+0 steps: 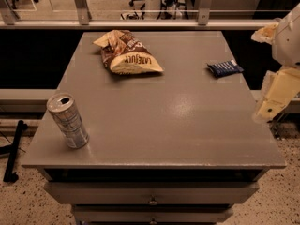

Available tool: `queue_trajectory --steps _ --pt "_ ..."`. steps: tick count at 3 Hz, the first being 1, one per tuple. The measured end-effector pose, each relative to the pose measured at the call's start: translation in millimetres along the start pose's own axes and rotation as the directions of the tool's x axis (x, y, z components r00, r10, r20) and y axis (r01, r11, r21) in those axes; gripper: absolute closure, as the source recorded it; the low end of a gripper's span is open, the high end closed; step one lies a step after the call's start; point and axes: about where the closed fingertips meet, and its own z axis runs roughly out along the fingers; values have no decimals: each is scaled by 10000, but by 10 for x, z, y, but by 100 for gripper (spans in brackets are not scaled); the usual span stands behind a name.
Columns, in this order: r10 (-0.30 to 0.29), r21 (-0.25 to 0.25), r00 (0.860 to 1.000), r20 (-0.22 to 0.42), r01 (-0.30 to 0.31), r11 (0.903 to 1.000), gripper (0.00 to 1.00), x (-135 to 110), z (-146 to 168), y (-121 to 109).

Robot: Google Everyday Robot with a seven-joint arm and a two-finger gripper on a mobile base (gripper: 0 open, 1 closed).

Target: Pick rxbar blueberry

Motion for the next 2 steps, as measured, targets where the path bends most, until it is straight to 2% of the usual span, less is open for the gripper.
queue_trajectory --steps 1,2 --pt "701 154 9904 1189 -724 9973 0 132 296 -383" --pt "1123 461 9687 2216 -1254 9910 0 176 491 -831"
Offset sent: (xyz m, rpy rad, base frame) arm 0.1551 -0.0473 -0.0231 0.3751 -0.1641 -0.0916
